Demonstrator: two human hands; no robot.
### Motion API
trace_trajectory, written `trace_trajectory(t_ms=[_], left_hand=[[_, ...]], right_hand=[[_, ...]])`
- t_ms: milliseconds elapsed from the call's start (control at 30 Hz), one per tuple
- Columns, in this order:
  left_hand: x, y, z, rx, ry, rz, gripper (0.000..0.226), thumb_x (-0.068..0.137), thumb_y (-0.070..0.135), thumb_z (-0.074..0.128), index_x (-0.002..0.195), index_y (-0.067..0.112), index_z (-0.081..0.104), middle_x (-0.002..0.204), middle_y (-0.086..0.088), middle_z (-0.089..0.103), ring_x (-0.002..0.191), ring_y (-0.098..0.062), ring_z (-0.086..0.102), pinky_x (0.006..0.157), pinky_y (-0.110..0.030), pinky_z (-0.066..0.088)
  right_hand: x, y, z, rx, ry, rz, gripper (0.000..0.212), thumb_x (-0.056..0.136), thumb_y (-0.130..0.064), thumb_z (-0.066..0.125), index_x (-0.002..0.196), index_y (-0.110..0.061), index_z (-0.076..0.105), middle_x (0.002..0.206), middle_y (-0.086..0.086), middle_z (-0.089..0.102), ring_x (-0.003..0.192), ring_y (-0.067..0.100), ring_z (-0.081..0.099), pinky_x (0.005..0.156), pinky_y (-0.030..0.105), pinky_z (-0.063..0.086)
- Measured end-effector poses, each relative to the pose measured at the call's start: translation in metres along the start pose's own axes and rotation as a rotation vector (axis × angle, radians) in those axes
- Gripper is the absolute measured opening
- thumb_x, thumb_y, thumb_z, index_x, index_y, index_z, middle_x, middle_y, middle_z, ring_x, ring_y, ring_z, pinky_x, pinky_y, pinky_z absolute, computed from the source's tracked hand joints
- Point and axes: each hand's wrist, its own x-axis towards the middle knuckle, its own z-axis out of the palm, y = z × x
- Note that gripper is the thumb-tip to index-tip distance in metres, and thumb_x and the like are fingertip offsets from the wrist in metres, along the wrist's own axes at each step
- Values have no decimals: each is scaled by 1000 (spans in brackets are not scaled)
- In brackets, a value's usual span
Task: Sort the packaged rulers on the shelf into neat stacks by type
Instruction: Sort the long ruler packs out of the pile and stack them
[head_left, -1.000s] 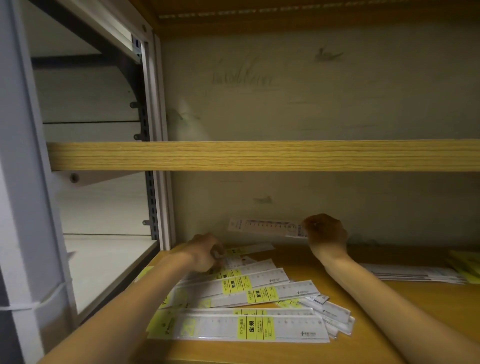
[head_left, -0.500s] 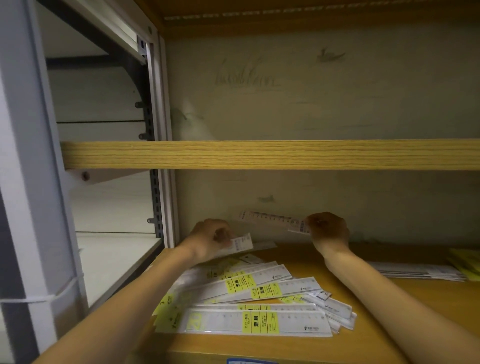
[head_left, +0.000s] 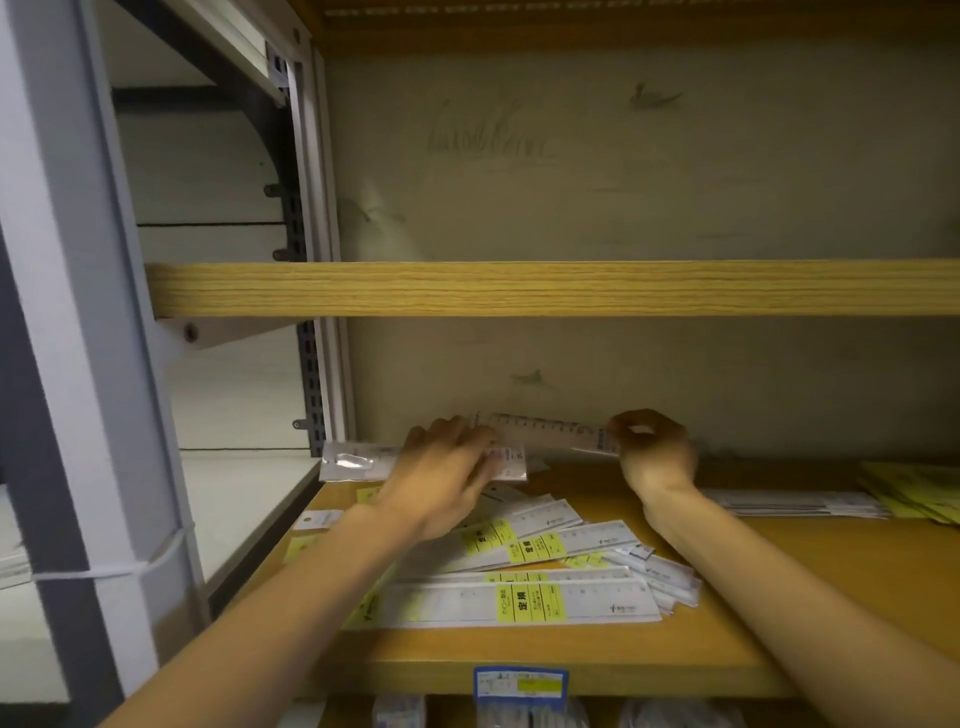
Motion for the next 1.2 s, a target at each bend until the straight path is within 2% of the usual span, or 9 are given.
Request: trace_trajectory(t_ms=[100,233,367,433,567,667,900,1067,1200], left_hand=[[-5,8,1,22,-103,12,60,88,67,42,137,32,42,133,1,45,120,-22,41,100,-36,32],[-3,24,3,48,-106,55,63,85,70,43,136,33,43,134,2,46,120,-21,43,98,-34,31],[5,49,4,61,-61,65,78,75,78,20,131,32,51,128,2,52,117,-22,47,94,-35,34],[10,66,7,59,-22,62,75,77,75,21,127,31,56,124,2,56,113,-23,51,92,-37,36],[14,105,17,53,7,33,62,85,69,37,128,29,56,127,1,55,117,-23,51,94,-37,38],[12,128,26,42,-50,-4,63,85,66,44,137,30,45,139,2,46,129,-20,39,104,-35,31],[15,158,25,40,-34,-33,65,86,68,33,137,31,44,136,4,48,127,-16,40,104,-34,29],[23,168,33,61,113,-9,63,90,65,23,120,24,61,111,2,65,104,-21,60,90,-41,41],[31,182,45,36,213,-50,55,92,57,28,118,22,62,109,0,67,104,-24,61,99,-42,33]], right_hand=[[-6,5,-10,20,69,48,16,89,-17,67,103,-9,70,115,11,67,113,28,59,86,20,39],[-5,9,-30,31,62,80,20,91,-18,65,108,-10,68,120,11,64,116,30,55,84,20,36],[3,13,-52,54,49,60,2,90,-17,66,89,-18,66,108,9,65,114,33,56,98,28,41],[10,18,-64,45,21,53,8,90,-18,66,85,-23,63,101,7,63,111,36,57,96,42,50],[20,29,-93,64,-48,39,26,91,-19,65,114,-7,63,119,11,61,116,29,55,72,12,44],[26,43,-110,88,-70,12,21,89,-18,68,107,-7,69,113,10,67,113,25,58,84,19,38],[35,57,-139,109,-96,-3,18,87,-20,71,100,-9,70,89,-1,62,104,21,58,93,29,41],[49,66,-166,46,-1,-15,4,87,-20,71,89,-18,70,80,-2,64,104,27,59,96,40,47],[64,77,-198,69,83,-1,7,86,-16,72,89,-17,65,85,2,66,99,27,62,93,39,49]])
